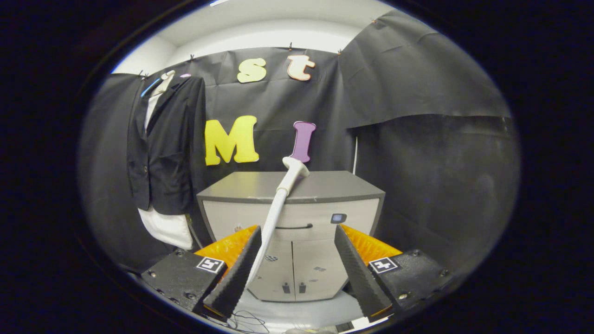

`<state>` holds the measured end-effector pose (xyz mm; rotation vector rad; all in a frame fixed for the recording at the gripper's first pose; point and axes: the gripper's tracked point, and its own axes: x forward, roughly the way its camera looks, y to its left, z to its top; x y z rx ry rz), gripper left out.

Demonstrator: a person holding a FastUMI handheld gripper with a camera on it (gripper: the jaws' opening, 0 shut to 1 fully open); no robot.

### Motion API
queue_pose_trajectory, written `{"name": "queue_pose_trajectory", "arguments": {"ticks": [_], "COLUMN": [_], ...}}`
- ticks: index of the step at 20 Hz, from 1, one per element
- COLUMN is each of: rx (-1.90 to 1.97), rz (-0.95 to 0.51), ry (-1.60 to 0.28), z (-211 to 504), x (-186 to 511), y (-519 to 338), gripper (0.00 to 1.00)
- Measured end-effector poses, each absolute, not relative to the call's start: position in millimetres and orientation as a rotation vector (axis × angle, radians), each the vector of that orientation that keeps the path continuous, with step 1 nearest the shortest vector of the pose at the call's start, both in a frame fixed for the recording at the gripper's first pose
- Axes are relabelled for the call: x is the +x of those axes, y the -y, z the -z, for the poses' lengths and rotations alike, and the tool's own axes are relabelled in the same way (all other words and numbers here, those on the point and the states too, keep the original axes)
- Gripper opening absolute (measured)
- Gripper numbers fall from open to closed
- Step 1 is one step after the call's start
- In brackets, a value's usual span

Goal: Iron the clothes twice with a garment steamer, once on the left side and once on the right side.

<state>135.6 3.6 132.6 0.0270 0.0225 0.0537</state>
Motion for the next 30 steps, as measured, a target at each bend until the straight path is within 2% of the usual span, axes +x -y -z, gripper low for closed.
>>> {"name": "queue_pose_trajectory", "arguments": {"ticks": [12,20,28,30], "rx": [0.127,0.186,0.345,0.427], "rz": [-0.202,-0.309,-0.349,-0.388], "ry": [-0.171,-0.324,-0.434,-0.447], "z": [-187.7,-173.0,-169.4,-169.4], "x": [331.0,396.2,408.6,409.1], "y": [-5.3,-41.4,-49.7,-52.1], "gripper": [0.98,0.9,0.61,0.5]}}
